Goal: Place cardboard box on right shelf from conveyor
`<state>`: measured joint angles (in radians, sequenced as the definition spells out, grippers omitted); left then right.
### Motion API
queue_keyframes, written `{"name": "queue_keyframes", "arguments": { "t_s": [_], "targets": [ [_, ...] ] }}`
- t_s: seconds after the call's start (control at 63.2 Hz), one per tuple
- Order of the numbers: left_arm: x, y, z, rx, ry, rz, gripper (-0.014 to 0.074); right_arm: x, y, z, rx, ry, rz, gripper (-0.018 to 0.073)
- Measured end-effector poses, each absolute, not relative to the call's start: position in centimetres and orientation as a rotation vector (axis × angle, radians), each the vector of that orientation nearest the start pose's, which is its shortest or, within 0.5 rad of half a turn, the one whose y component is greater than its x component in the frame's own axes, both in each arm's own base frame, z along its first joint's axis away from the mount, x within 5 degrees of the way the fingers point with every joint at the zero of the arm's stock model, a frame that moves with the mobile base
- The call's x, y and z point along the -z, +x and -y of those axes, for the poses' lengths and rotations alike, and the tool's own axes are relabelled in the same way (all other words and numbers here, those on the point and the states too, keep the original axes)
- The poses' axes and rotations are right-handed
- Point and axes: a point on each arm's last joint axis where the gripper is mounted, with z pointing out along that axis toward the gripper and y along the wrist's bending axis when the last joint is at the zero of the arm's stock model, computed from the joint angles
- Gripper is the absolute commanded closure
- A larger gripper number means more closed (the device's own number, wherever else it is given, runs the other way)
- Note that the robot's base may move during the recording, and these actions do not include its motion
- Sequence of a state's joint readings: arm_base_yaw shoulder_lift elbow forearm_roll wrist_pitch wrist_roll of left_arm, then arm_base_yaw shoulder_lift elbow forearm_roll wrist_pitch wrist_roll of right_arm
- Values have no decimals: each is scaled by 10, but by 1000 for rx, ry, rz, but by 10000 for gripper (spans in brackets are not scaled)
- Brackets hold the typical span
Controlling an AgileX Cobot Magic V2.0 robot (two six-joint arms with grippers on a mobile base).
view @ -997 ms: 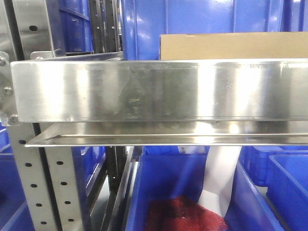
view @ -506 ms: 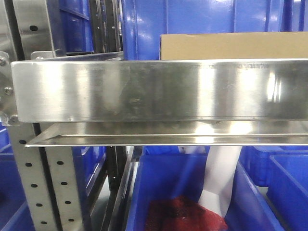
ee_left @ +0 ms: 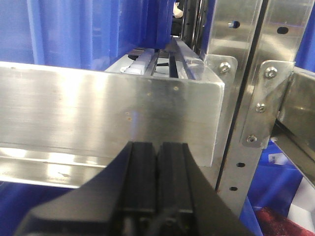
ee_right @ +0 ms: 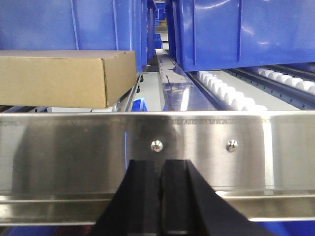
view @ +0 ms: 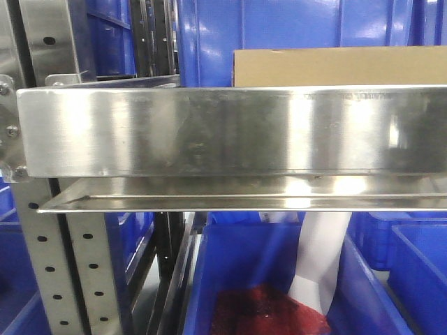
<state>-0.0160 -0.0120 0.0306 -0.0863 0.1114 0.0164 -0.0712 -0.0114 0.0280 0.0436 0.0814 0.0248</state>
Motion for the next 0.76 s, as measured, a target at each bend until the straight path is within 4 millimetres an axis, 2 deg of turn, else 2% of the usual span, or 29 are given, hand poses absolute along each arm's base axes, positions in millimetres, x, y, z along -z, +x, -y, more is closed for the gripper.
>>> {"name": "queue_keyframes", "arguments": {
  "t_s": [0.759],
  "targets": [
    [-193, 57, 2, 74, -36, -1613, 715, -197, 57, 4, 1, 106, -1578, 501]
  ]
}}
